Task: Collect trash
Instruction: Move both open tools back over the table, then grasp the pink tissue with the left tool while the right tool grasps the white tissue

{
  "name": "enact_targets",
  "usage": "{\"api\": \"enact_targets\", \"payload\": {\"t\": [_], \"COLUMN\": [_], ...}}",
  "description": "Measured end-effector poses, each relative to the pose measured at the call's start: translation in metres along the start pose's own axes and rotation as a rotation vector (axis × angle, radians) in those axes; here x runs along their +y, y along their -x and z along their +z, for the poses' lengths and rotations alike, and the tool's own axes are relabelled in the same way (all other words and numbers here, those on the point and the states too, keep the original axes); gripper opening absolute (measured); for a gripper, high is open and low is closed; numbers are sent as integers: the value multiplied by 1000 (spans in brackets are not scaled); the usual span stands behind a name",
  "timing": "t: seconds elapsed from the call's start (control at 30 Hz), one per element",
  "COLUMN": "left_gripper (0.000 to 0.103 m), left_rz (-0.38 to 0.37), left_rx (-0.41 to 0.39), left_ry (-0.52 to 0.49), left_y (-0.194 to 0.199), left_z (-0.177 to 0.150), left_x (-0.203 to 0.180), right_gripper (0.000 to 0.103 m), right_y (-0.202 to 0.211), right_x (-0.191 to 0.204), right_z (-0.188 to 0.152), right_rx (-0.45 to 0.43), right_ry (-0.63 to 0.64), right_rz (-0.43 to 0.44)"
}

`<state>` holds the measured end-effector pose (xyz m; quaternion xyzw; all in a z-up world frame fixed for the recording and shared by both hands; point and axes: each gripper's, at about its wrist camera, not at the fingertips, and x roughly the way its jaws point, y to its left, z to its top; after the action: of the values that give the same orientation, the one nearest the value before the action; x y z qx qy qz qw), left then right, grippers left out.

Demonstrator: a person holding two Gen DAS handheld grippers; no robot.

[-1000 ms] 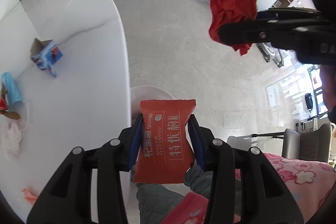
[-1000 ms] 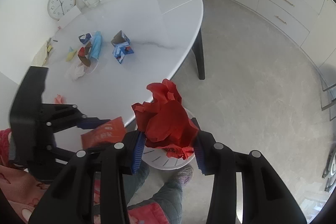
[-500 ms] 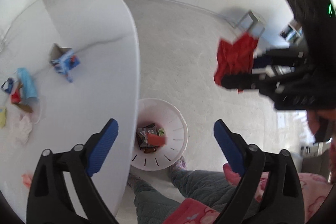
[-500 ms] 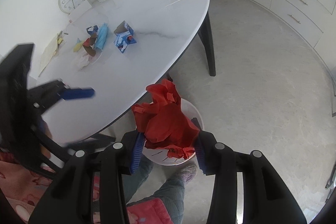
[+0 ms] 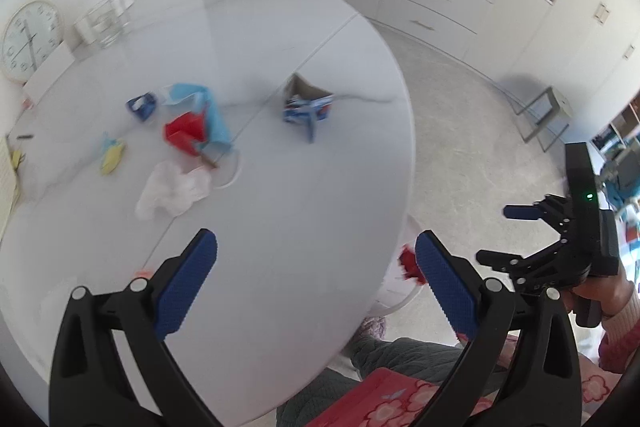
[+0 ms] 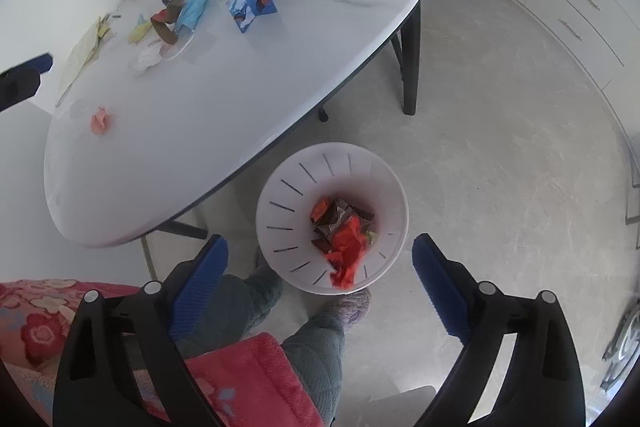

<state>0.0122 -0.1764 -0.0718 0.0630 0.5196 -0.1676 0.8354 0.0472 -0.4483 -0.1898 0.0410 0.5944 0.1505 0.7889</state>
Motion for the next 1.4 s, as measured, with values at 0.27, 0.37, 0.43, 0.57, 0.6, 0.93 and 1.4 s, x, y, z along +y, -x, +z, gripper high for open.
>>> {"api": "enact_targets", "payload": {"t": [0.27,0.37,0.43,0.57,0.6,0.93,1.4], "left_gripper": [95,95,95,95,95,92,54], "left_rz": [84,105,112,122,122,245,310], "left_rx": [-13,-14,-12,-4,3,79,202], "left_ry": [86,131,161,196,208,342,567], "left_y": [17,19,19,13,10,-58,-108], "left_z": [-18,-27,-34,-48,-52,-68,-80], "left_x": [61,82,94,112,116,137,171], "right_gripper": [101,101,101,101,101,101,101], "right_y": [27,33,35,34,32,27,22], "right_x": [25,39,50,69,72,105,117], "right_z": [27,38,45,58,60,77,77], "right_rx": [-81,-107,-121,-138,-137,-138,-111], "right_ry": [7,23,40,65,67,100,124], "right_rz": [-38,-24,-19,-4,0,18,40]}}
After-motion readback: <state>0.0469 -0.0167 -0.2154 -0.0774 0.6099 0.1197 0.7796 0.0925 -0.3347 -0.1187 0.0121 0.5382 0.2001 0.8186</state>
